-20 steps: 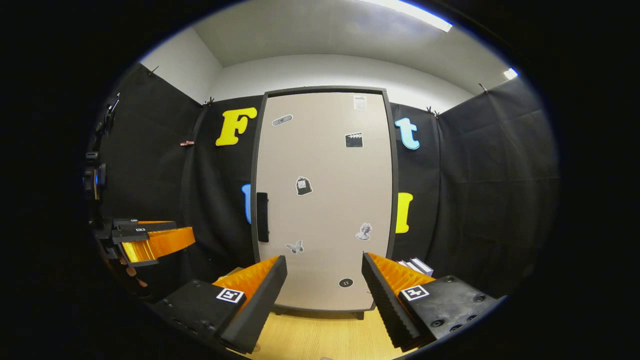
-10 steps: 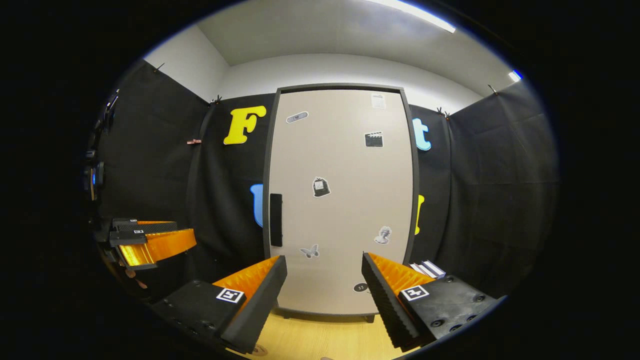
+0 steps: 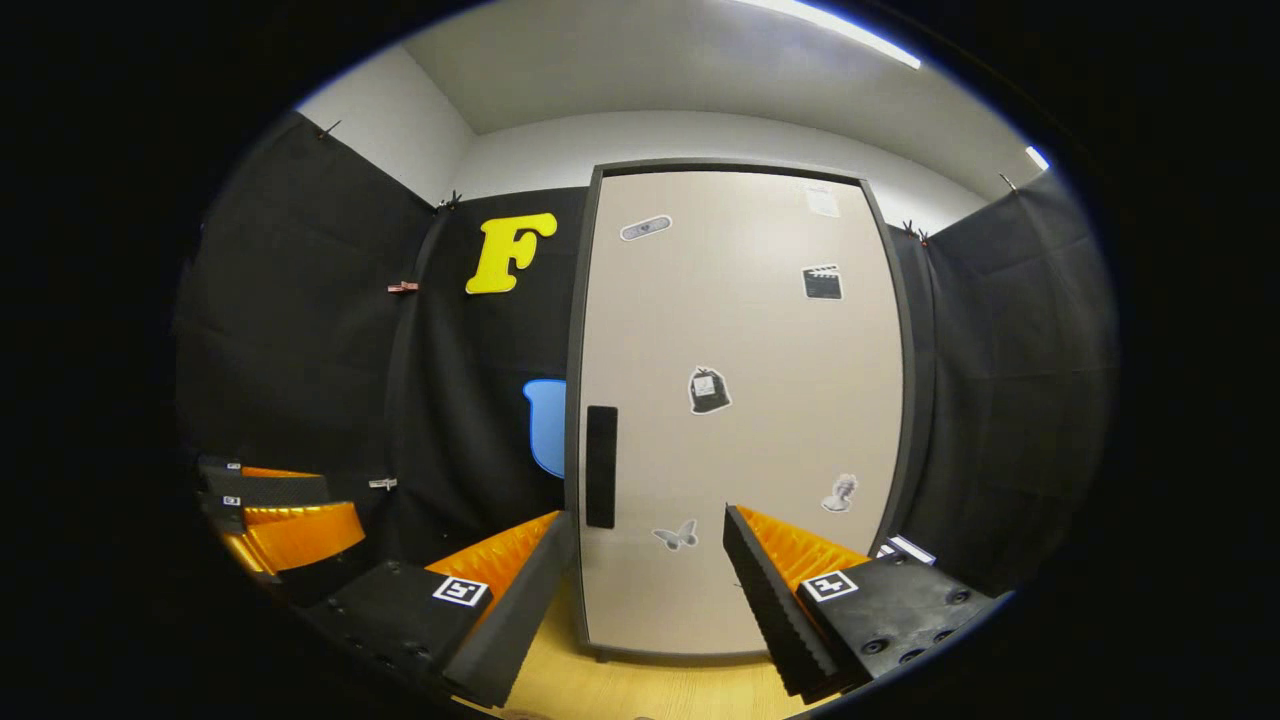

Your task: Open the cabinet door with the right hand, grasp the bottle in the cabinet with the left hand and place it on the coaster, then close the cabinet door with the right hand.

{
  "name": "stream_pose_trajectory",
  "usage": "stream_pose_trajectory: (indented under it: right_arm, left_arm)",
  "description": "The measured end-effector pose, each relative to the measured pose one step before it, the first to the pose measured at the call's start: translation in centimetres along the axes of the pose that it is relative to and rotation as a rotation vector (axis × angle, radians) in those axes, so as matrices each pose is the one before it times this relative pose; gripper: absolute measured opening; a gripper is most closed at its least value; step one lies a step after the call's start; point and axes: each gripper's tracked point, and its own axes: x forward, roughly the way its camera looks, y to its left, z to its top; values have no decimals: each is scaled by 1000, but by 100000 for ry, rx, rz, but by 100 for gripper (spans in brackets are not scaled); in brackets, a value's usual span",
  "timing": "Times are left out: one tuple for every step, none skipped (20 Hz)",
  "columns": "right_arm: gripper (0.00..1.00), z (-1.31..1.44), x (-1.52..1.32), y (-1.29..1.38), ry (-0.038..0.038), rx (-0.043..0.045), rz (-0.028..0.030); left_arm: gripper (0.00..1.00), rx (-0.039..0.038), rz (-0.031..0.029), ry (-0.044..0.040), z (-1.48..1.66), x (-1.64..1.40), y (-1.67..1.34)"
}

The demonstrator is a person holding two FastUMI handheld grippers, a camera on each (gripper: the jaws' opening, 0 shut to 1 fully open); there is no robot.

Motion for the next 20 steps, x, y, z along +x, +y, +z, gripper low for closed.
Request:
stream_pose_trajectory:
  right_arm:
    - [98, -79, 917, 428, -504, -170, 189]
    - [98, -304, 775, 487, 205, 47, 119]
    - [97, -392, 943, 403, 670, -86, 139]
    - [97, -394, 808, 381, 702, -248, 132]
    - [97, -235, 818, 348, 462, -289, 97]
    - [97, -229, 726, 284, 62, -460, -91]
    - [97, -62, 718, 214, -372, -644, -416]
    - [97, -55, 739, 120, -406, -848, -699]
    - [97, -115, 746, 111, -147, -896, -709]
    - [97, -149, 702, 42, -91, -689, -787]
    - [97, -127, 710, 78, -45, -430, -806]
    - [97, -176, 629, 143, -26, -36, -322]
    - [97, -304, 588, 178, 407, 9, -270]
    - [96, -251, 662, 158, 393, -57, -158]
    - [95, -342, 630, 188, 736, -106, 35]
    - [95, -375, 535, 148, 1103, -167, -341]
    - [95, -186, 517, 3, 256, -21, -876]
    - [94, -14, 442, 94, -352, -87, -702]
    - [94, -40, 397, 149, -347, -105, -517]
    - [94, -112, 403, 84, -16, 61, -616]
  left_arm:
    - [81, 143, -134, -361, 186, -194, 329]
    - [81, 472, 170, -427, 165, -178, 398]
    - [81, 946, 207, -304, 8, -117, 429]
    - [81, 1057, 593, -181, 46, -79, 456]
    - [81, 1043, 494, -319, 36, 37, 376]
    - [81, 744, 431, -116, -25, -65, 354]
    - [81, 175, 403, -61, 56, -7, 282]
    - [81, -369, 241, 215, -16, 106, 226]
    - [81, -552, 656, 420, -229, -31, 210]
    - [81, -84, 998, 362, -134, 108, 295]
    - [81, 298, 467, 233, -28, 45, 195]
    - [81, -42, -110, 125, -127, 81, -71]
    - [81, -598, -623, 194, -37, 23, -98]
    - [81, -684, -572, 326, -68, 14, -92]
    - [81, -93, 640, 178, -127, -12, 216]
    - [81, 763, 1409, -129, 41, -37, 451]
    - [82, 922, 1014, -162, -111, 67, 324]
    - [81, 358, 472, -130, 132, 11, 150]
    - [81, -275, 66, 20, -29, 6, -3]
    - [81, -582, 184, 97, 9, 15, 104]
